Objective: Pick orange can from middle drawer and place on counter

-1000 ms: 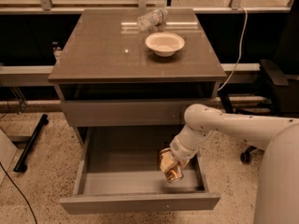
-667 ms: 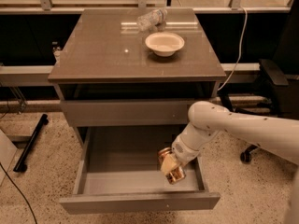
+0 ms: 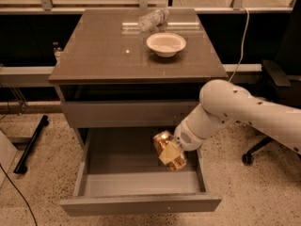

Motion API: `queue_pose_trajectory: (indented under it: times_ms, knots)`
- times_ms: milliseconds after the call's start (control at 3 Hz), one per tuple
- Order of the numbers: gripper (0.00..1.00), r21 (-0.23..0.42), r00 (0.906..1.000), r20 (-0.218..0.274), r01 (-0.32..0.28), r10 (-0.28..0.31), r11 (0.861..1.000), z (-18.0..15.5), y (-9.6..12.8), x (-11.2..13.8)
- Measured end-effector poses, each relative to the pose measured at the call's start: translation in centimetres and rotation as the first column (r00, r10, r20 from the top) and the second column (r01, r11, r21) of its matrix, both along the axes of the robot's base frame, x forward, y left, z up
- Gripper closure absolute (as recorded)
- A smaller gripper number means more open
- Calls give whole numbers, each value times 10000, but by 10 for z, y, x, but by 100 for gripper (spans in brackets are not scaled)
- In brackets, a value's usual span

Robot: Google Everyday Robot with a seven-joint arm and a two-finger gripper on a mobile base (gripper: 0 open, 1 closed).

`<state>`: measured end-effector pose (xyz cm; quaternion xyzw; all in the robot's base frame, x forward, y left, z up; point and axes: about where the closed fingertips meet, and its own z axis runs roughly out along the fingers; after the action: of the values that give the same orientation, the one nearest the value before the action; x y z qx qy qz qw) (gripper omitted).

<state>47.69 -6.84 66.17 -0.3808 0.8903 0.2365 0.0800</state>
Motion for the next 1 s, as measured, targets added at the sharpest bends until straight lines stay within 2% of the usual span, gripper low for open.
queue_pose_trajectory:
  times_ms: [333, 667, 1000]
  knots:
    - [100, 686, 9865, 1603, -451, 337, 9966, 71, 19, 18]
    - [100, 1072, 9701, 2409, -578, 305, 9926, 114, 33, 37]
    - [100, 1072, 9701, 2409, -578, 305, 9926, 114, 33, 37]
